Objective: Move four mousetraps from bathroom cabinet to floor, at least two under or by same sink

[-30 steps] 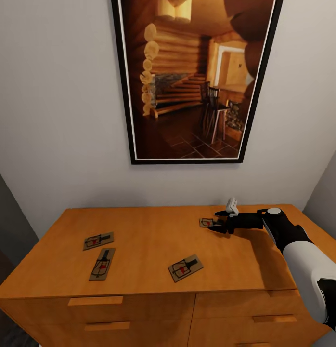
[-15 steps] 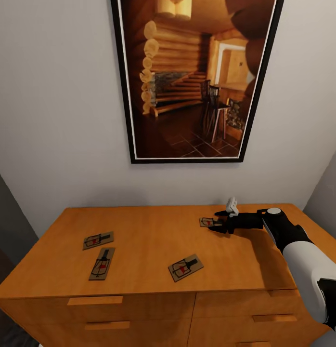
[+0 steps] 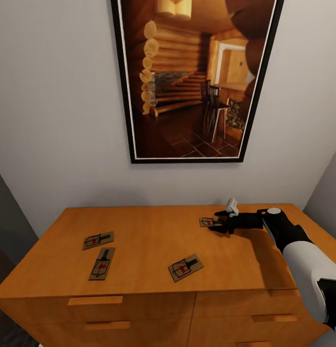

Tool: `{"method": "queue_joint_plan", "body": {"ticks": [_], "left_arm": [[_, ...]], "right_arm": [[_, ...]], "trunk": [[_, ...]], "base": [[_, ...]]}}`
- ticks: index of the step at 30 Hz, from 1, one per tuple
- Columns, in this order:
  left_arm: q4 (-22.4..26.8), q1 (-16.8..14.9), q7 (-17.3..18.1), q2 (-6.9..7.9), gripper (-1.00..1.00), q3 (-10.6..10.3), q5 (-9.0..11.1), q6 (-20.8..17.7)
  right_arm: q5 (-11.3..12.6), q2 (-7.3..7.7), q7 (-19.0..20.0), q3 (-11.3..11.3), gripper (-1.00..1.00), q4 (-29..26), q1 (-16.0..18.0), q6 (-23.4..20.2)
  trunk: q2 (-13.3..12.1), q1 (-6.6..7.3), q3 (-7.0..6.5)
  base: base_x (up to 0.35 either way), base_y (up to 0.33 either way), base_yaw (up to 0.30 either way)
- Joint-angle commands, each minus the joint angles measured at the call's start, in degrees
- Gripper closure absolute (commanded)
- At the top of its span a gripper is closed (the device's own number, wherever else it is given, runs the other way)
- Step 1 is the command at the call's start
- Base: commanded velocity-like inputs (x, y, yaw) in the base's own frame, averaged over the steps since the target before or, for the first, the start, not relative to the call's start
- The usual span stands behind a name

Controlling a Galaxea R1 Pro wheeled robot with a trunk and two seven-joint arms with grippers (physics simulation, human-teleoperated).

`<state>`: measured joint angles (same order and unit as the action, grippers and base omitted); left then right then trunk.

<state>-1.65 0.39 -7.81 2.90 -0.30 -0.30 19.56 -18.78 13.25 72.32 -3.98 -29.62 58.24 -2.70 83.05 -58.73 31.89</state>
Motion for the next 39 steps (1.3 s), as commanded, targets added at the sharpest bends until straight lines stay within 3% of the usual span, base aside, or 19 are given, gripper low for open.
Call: {"method": "queue_joint_plan", "body": {"ticks": [1, 39], "left_arm": [[-0.1, 0.0, -0.2, 0.0, -1.0, -0.1, 0.0, 0.3], [-0.5, 0.0, -0.2, 0.0, -1.0, -0.1, 0.0, 0.3]], "right_arm": [[-0.5, -0.07, 0.4, -0.4, -1.0, -0.1, 0.0, -0.3], [-0.5, -0.07, 0.4, -0.4, -1.0, -0.1, 0.0, -0.3]], "trunk": [[0.0, 0.0, 0.04], [0.0, 0.0, 0.49]], "base": [[0.0, 0.0, 0.0], [0.0, 0.0, 0.0]]}}
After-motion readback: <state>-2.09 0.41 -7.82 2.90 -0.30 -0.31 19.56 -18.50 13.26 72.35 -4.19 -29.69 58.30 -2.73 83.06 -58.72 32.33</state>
